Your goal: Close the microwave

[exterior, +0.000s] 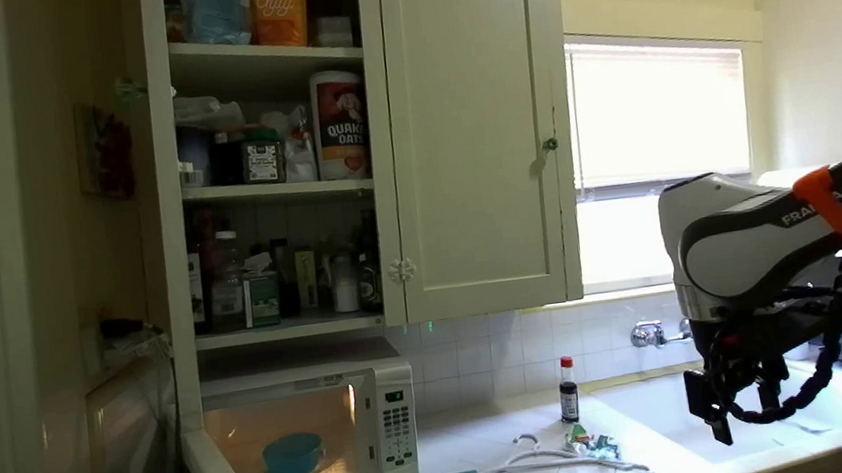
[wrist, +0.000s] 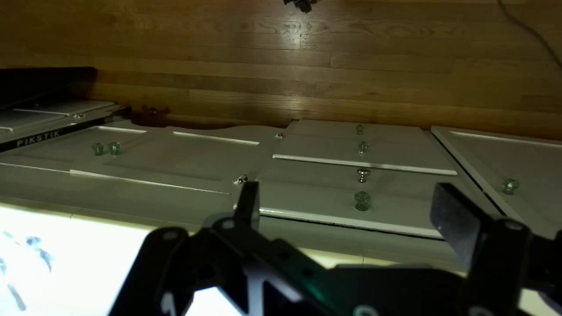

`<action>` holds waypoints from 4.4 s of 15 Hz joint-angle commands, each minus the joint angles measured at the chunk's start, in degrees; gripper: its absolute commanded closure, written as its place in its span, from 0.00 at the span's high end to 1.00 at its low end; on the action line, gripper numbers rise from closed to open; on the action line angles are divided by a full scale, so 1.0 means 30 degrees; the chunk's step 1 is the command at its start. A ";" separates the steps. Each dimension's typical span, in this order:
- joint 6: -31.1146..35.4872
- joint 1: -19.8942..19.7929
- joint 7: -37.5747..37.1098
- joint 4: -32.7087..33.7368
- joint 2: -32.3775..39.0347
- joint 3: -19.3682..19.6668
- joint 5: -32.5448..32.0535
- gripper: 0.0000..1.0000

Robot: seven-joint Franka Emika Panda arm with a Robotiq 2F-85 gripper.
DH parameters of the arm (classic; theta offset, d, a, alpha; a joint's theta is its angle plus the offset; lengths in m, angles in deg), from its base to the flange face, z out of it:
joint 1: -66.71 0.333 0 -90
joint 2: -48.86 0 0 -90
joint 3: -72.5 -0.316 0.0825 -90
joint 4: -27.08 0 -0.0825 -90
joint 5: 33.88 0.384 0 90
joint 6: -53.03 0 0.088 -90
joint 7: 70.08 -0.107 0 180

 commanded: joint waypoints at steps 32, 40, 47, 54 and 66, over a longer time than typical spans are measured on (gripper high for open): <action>0.4146 0.4715 0.6902 0.6487 0.5296 -0.0313 0.0218 1.00; 1.2948 0.6636 0.8256 0.4541 0.6654 -0.0315 0.3127 1.00; 2.1418 1.2555 1.4535 0.5299 1.2288 -0.0897 1.1383 1.00; 2.0666 1.2927 1.7477 0.7027 1.3505 -0.3350 1.4250 1.00; 2.3169 1.3730 1.6637 0.9628 1.5717 -0.2970 1.4199 1.00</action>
